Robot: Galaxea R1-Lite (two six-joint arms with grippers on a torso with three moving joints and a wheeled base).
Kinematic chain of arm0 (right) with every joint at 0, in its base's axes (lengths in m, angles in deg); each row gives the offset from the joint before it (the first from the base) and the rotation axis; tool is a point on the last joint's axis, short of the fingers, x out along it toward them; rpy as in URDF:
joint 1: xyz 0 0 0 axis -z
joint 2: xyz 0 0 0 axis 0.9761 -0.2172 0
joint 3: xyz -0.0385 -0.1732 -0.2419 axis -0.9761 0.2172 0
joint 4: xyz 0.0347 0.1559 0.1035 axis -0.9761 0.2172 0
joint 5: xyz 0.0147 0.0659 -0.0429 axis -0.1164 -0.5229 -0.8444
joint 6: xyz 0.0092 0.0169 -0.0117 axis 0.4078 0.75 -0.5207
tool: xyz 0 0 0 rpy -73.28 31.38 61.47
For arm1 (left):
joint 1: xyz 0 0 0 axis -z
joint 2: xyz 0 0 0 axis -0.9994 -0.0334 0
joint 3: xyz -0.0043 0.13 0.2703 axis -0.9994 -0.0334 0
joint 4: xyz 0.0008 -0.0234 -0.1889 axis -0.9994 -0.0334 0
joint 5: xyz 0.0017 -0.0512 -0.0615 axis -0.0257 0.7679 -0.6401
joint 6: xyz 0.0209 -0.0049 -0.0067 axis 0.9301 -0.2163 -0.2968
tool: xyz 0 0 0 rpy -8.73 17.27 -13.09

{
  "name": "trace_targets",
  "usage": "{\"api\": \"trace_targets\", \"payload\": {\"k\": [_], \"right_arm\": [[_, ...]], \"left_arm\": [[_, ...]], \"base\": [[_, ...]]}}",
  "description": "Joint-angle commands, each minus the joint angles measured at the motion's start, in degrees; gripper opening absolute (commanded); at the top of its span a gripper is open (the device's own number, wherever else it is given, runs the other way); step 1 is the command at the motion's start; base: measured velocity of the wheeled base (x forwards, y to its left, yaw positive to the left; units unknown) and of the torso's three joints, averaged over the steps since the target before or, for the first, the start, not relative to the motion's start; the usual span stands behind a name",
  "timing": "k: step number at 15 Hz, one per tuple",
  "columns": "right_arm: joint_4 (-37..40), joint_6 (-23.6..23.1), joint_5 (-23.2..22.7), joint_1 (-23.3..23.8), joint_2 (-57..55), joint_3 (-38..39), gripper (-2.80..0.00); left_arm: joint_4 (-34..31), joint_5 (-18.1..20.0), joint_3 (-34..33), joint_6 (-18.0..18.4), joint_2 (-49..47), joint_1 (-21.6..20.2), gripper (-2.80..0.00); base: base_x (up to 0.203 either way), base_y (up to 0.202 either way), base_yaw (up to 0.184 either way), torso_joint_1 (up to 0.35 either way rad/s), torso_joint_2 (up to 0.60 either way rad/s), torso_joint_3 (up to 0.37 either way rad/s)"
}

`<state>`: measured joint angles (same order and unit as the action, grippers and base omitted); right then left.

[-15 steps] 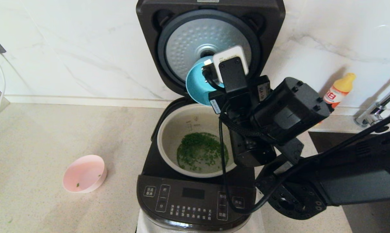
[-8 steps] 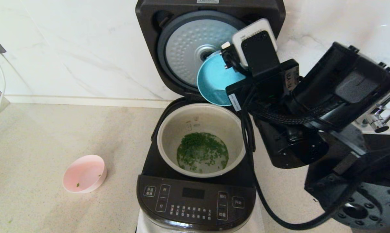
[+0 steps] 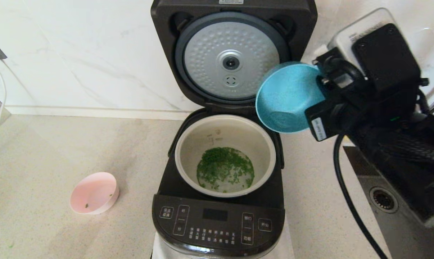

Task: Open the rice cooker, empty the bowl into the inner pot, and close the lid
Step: Pour the water from the bowl into the rice cooker, then place the bowl on the table

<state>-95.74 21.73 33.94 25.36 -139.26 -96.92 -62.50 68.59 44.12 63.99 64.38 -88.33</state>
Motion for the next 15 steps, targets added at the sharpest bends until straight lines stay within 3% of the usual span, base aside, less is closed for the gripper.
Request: {"api": "trace_targets", "payload": {"k": [1, 3, 5, 7, 9, 11, 15], "right_arm": [[3.73, -0.26, 1.14, 0.03, 8.68, 3.07, -2.80], [8.59, -0.07, 1.88, 0.89, 13.77, 5.55, -2.80], [15.81, 1.75, 1.94, 5.03, 17.38, 7.90, -2.80], [24.97, 7.02, 1.69, 8.27, 18.84, 8.29, -2.80], [36.21, 15.73, -0.12, 11.15, 19.15, 7.28, -2.80], [46.99, 26.59, -4.83, 15.22, 18.49, 5.85, -2.80], [65.34, 46.59, -22.83, 23.38, 18.10, 5.63, -2.80]], "left_arm": [[-0.03, 0.00, -0.01, 0.03, -0.07, -0.02, -2.80], [-0.03, 0.00, -0.01, 0.03, -0.07, -0.02, -2.80], [-0.03, 0.00, -0.01, 0.03, -0.07, -0.02, -2.80], [-0.03, 0.00, -0.01, 0.03, -0.07, -0.02, -2.80], [-0.03, 0.00, -0.01, 0.03, -0.07, -0.02, -2.80], [-0.03, 0.00, -0.01, 0.03, -0.07, -0.02, -2.80], [-0.03, 0.00, -0.01, 0.03, -0.07, -0.02, -2.80]], "base": [[0.000, 0.000, 0.000, 0.000, 0.00, 0.000], [0.000, 0.000, 0.000, 0.000, 0.00, 0.000], [0.000, 0.000, 0.000, 0.000, 0.00, 0.000], [0.000, 0.000, 0.000, 0.000, 0.00, 0.000], [0.000, 0.000, 0.000, 0.000, 0.00, 0.000], [0.000, 0.000, 0.000, 0.000, 0.00, 0.000], [0.000, 0.000, 0.000, 0.000, 0.00, 0.000]]}}
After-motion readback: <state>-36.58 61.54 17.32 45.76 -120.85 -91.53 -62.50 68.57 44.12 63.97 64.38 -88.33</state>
